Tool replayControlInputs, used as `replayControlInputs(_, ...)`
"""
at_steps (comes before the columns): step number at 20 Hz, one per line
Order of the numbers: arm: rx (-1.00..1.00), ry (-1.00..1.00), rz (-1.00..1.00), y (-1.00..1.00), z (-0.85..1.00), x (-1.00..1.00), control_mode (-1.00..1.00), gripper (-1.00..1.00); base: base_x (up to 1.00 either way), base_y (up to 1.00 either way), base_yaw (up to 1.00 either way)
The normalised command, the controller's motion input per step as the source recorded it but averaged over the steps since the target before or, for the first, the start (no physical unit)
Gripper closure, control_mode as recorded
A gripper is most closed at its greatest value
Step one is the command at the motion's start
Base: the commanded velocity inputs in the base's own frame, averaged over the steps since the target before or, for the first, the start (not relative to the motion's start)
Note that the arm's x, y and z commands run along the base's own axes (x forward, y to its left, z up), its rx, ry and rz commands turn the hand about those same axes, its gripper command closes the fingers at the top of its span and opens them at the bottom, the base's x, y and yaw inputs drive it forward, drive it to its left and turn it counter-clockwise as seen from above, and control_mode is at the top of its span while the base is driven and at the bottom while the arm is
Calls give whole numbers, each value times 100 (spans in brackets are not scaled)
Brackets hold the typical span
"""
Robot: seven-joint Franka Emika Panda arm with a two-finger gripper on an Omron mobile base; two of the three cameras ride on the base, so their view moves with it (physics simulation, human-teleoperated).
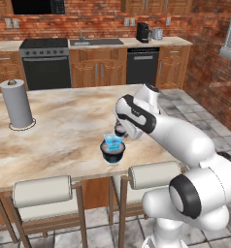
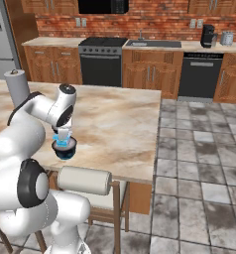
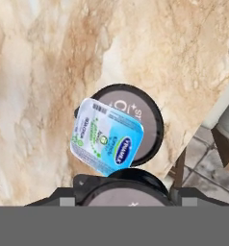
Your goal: Stack the yogurt containers by placing the smaller containers on top of the larger containers.
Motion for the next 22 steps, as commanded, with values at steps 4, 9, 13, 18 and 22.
replayControlInputs(4,0,2,0,8,0,6,-100,100,0,0,0)
replayControlInputs(9,-1,2,0,5,-4,5,-100,100,0,0,0)
replayControlInputs(13,-2,2,0,0,-8,1,-100,100,0,0,0)
replayControlInputs(18,-2,2,0,0,-9,0,-100,100,0,0,0)
replayControlInputs(22,-2,0,0,0,-8,2,-100,100,0,0,0)
